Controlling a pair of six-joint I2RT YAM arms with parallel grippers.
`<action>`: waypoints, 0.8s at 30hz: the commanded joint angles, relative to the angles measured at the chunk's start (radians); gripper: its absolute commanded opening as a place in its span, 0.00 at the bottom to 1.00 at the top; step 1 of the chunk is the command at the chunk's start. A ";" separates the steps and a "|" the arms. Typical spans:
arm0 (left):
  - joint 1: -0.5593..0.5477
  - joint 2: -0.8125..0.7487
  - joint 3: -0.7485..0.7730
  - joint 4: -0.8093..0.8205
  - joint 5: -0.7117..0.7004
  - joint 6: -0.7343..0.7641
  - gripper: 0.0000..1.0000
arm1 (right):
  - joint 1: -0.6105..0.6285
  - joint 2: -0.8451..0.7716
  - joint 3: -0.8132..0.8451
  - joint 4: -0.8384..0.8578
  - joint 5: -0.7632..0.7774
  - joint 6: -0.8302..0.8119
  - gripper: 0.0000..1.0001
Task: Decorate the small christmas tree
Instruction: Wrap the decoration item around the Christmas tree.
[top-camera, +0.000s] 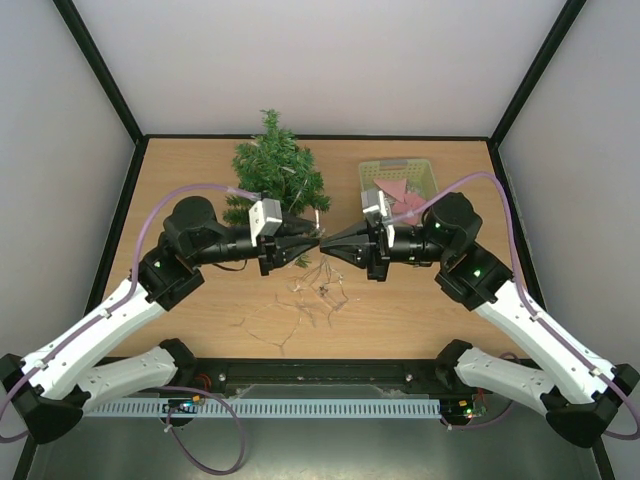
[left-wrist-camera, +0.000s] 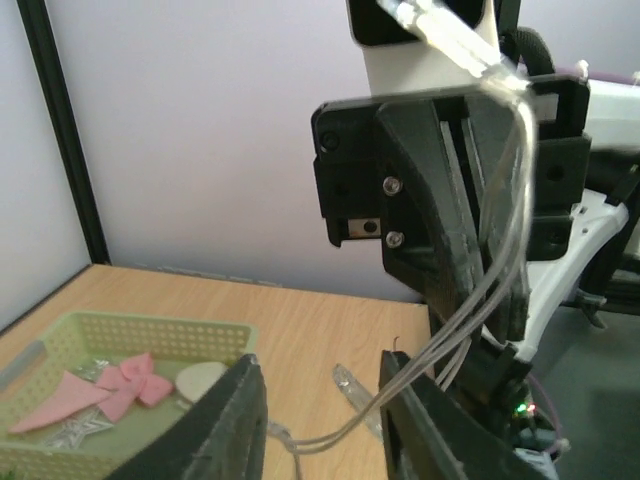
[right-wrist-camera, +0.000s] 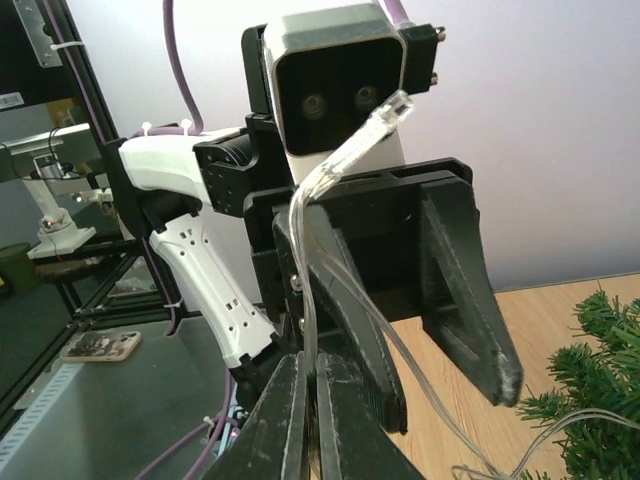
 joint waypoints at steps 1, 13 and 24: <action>-0.008 -0.012 0.026 0.040 -0.019 0.030 0.20 | 0.006 0.005 -0.008 0.035 -0.013 -0.003 0.02; -0.007 -0.082 0.012 0.050 -0.193 -0.047 0.02 | 0.006 -0.184 -0.271 0.060 0.326 0.149 0.42; -0.008 -0.077 0.024 0.055 -0.240 -0.060 0.02 | 0.007 -0.276 -0.484 0.084 0.380 0.289 0.59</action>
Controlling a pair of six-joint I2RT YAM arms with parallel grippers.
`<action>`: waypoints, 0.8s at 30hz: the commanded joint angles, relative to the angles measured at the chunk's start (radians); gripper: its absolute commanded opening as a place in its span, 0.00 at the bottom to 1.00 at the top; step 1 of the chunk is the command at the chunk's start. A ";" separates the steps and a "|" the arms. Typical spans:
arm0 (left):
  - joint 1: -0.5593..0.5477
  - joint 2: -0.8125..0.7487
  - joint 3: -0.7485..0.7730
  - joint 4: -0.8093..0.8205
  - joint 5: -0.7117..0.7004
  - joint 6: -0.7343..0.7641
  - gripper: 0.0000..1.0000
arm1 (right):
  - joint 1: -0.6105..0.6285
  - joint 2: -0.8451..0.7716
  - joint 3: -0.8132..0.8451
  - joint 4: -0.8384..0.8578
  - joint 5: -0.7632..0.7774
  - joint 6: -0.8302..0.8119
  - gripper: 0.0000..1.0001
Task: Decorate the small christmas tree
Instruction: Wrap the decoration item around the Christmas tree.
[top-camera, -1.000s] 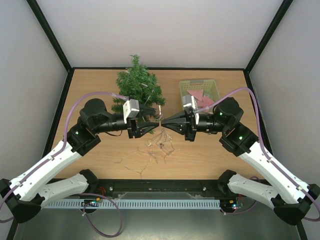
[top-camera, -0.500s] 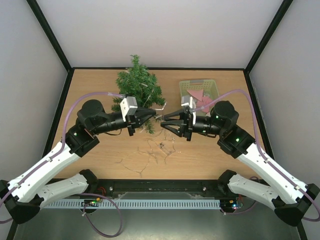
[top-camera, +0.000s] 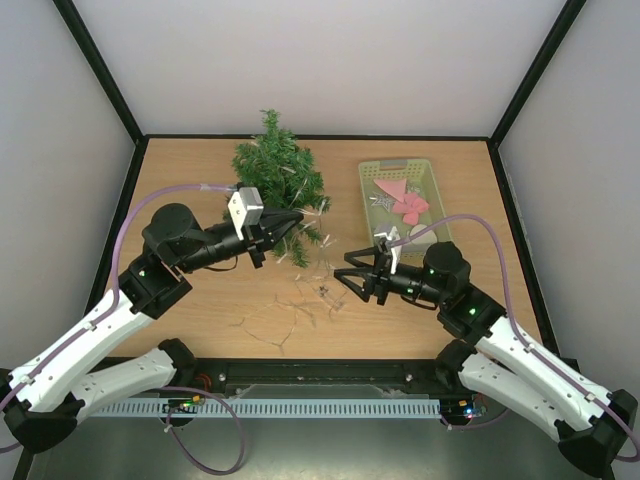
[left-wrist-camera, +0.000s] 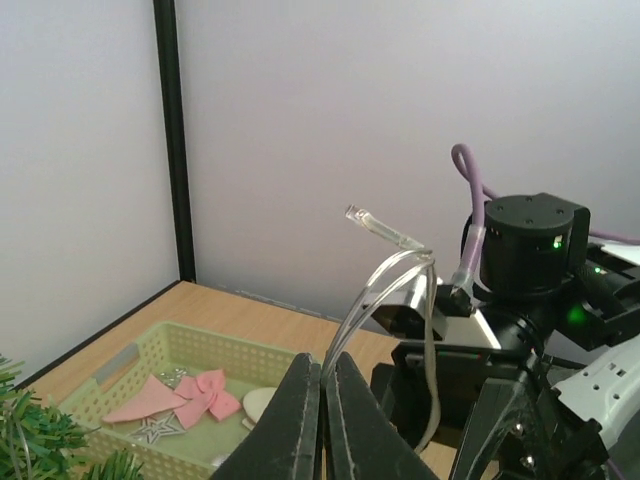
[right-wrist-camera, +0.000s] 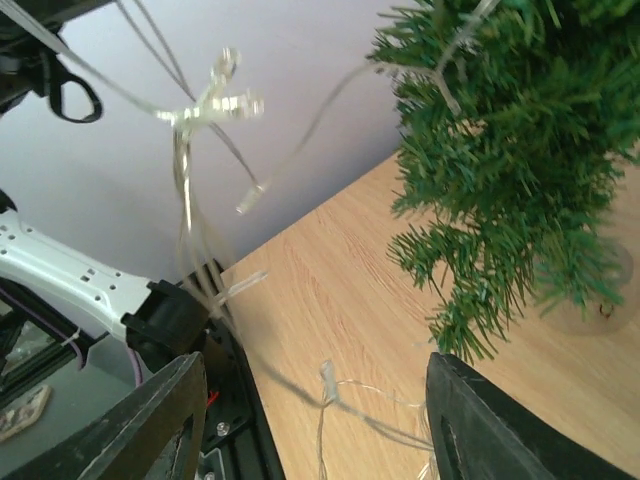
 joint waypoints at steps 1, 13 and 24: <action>-0.002 -0.001 0.023 0.038 -0.029 -0.013 0.02 | 0.008 -0.024 -0.045 0.040 0.041 0.075 0.59; -0.003 -0.013 0.038 0.020 -0.044 -0.010 0.02 | 0.008 0.036 -0.127 0.042 0.059 -0.062 0.60; -0.003 -0.014 0.046 0.012 -0.033 -0.014 0.02 | 0.008 0.162 -0.158 0.140 0.079 -0.119 0.56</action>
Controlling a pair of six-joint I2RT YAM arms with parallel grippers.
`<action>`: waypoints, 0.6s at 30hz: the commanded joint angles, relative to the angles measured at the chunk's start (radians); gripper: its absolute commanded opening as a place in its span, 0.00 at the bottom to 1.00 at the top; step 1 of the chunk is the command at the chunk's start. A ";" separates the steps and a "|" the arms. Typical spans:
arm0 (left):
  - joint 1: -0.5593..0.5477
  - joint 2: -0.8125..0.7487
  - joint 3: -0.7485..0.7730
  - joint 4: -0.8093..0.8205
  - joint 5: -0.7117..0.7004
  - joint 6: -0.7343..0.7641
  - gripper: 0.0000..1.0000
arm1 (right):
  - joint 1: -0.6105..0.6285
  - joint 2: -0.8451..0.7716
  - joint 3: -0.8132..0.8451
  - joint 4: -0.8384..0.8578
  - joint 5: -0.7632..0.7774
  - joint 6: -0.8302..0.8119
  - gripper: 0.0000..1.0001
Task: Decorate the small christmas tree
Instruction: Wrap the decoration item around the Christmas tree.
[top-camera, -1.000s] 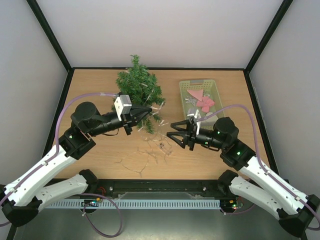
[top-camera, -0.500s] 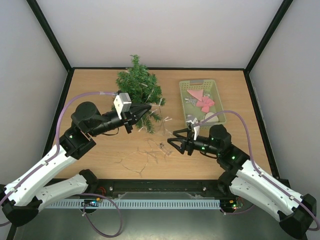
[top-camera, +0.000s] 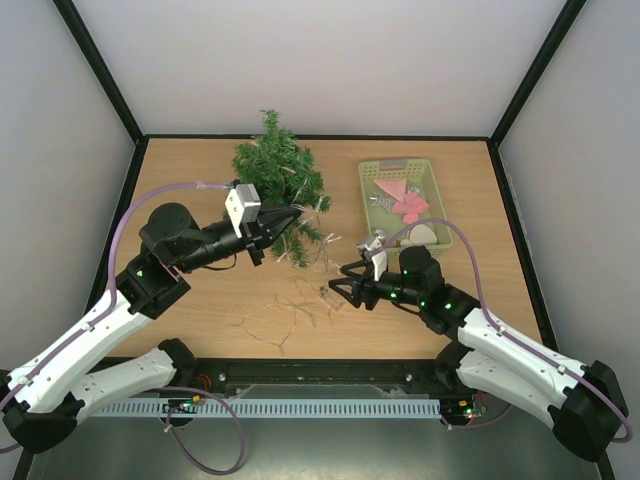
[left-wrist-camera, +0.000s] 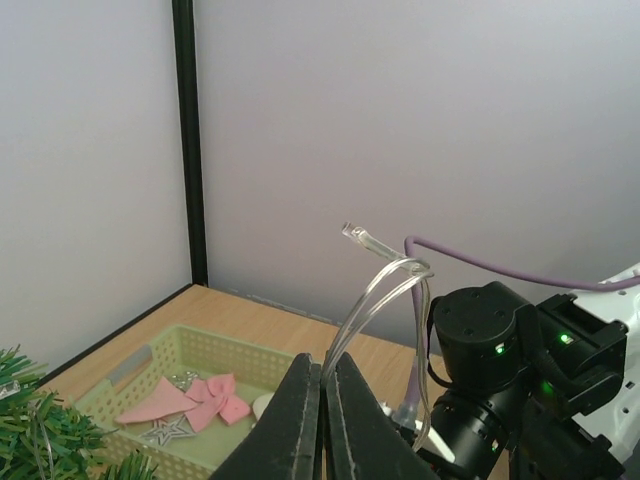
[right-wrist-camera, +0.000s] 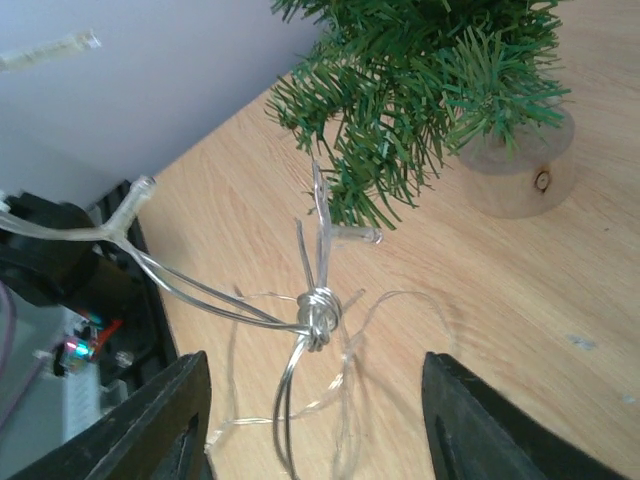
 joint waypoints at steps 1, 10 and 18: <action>-0.003 -0.011 0.034 0.013 0.002 -0.002 0.02 | 0.006 0.040 -0.012 0.089 0.012 -0.044 0.51; -0.001 -0.072 0.040 -0.064 -0.092 0.012 0.02 | 0.006 -0.040 0.085 -0.137 0.531 0.033 0.02; 0.002 -0.142 0.050 -0.157 -0.209 0.034 0.02 | 0.005 -0.191 0.128 -0.305 0.904 0.109 0.02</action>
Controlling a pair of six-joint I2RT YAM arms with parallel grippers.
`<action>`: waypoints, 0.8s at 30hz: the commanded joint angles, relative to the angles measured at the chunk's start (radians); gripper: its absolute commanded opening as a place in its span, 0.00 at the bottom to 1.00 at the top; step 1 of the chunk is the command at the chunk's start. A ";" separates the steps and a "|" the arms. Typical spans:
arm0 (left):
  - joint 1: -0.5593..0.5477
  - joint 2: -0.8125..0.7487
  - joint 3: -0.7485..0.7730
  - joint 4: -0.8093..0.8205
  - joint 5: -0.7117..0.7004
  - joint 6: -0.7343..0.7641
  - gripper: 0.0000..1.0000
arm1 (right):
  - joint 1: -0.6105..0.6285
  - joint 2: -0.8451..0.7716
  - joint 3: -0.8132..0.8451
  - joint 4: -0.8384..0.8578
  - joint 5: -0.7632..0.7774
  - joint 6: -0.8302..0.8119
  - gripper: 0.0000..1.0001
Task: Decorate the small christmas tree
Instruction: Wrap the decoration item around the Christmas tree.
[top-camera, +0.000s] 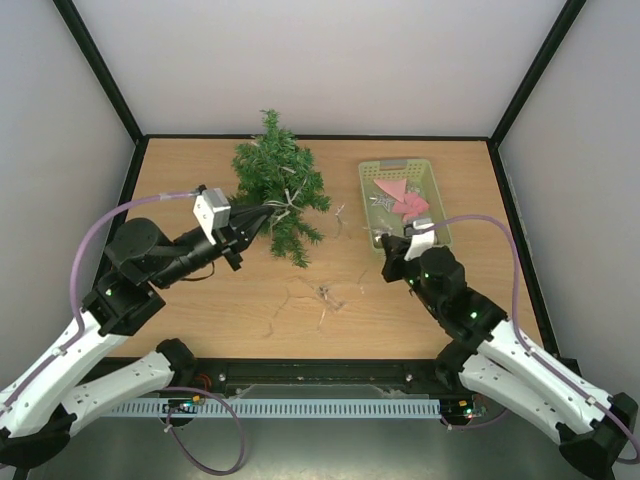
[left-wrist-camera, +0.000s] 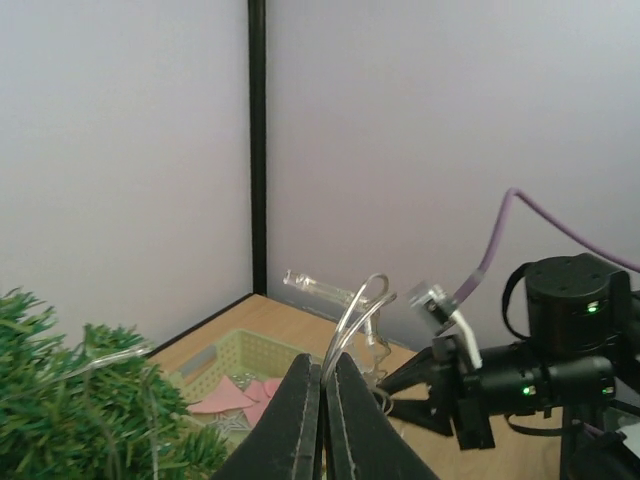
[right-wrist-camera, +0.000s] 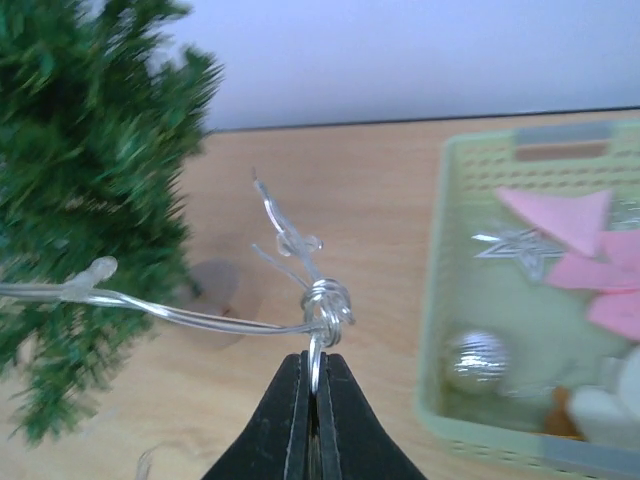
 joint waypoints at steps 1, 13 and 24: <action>0.001 -0.027 0.039 -0.061 -0.090 0.024 0.02 | 0.002 -0.067 0.032 -0.131 0.294 0.054 0.02; 0.003 -0.062 0.040 -0.110 -0.217 0.045 0.02 | 0.002 -0.233 0.098 -0.239 0.556 0.121 0.02; 0.010 -0.081 0.060 -0.130 -0.391 0.038 0.02 | 0.001 -0.361 0.170 -0.247 0.809 0.103 0.02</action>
